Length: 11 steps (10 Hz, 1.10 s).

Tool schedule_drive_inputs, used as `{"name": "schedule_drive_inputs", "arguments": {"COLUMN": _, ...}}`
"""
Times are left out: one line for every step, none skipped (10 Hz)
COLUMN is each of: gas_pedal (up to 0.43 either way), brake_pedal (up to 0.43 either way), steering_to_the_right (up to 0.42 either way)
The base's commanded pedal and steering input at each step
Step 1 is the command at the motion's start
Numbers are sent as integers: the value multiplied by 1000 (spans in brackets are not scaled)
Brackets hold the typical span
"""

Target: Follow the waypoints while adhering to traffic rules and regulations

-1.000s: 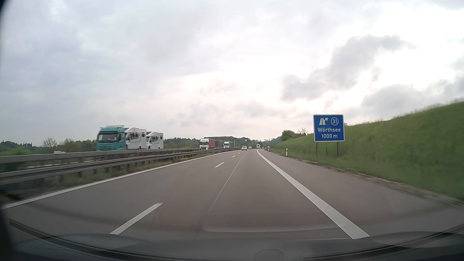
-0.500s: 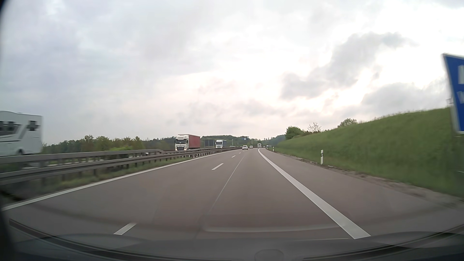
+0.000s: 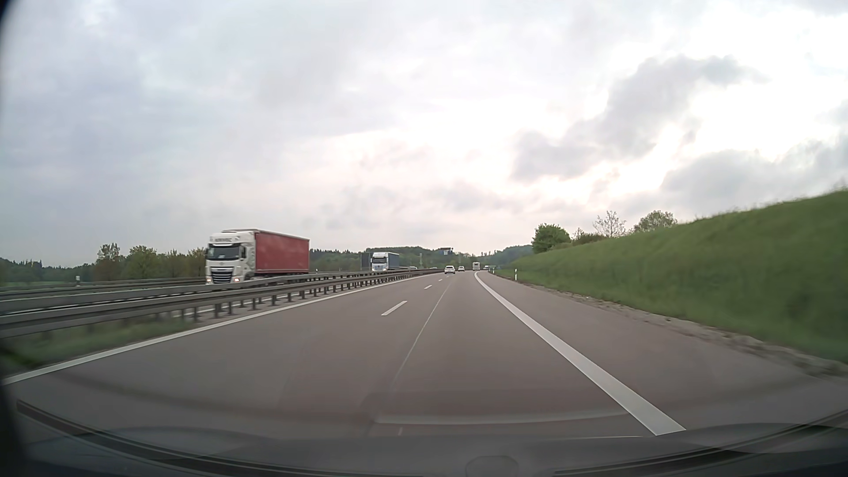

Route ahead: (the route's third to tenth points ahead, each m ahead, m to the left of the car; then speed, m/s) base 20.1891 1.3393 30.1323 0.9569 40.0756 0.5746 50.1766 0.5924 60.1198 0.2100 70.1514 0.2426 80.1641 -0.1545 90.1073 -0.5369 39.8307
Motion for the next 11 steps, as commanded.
{"name": "schedule_drive_inputs", "arguments": {"gas_pedal": 469, "brake_pedal": 0, "steering_to_the_right": 0}}
{"name": "schedule_drive_inputs", "arguments": {"gas_pedal": 469, "brake_pedal": 0, "steering_to_the_right": 0}}
{"name": "schedule_drive_inputs", "arguments": {"gas_pedal": 469, "brake_pedal": 0, "steering_to_the_right": 0}}
{"name": "schedule_drive_inputs", "arguments": {"gas_pedal": 469, "brake_pedal": 0, "steering_to_the_right": 0}}
{"name": "schedule_drive_inputs", "arguments": {"gas_pedal": 469, "brake_pedal": 0, "steering_to_the_right": -1}}
{"name": "schedule_drive_inputs", "arguments": {"gas_pedal": 469, "brake_pedal": 0, "steering_to_the_right": -1}}
{"name": "schedule_drive_inputs", "arguments": {"gas_pedal": 469, "brake_pedal": 0, "steering_to_the_right": 0}}
{"name": "schedule_drive_inputs", "arguments": {"gas_pedal": 461, "brake_pedal": 0, "steering_to_the_right": -1}}
{"name": "schedule_drive_inputs", "arguments": {"gas_pedal": 449, "brake_pedal": 0, "steering_to_the_right": 0}}
{"name": "schedule_drive_inputs", "arguments": {"gas_pedal": 429, "brake_pedal": 0, "steering_to_the_right": 0}}
{"name": "schedule_drive_inputs", "arguments": {"gas_pedal": 409, "brake_pedal": 0, "steering_to_the_right": -1}}
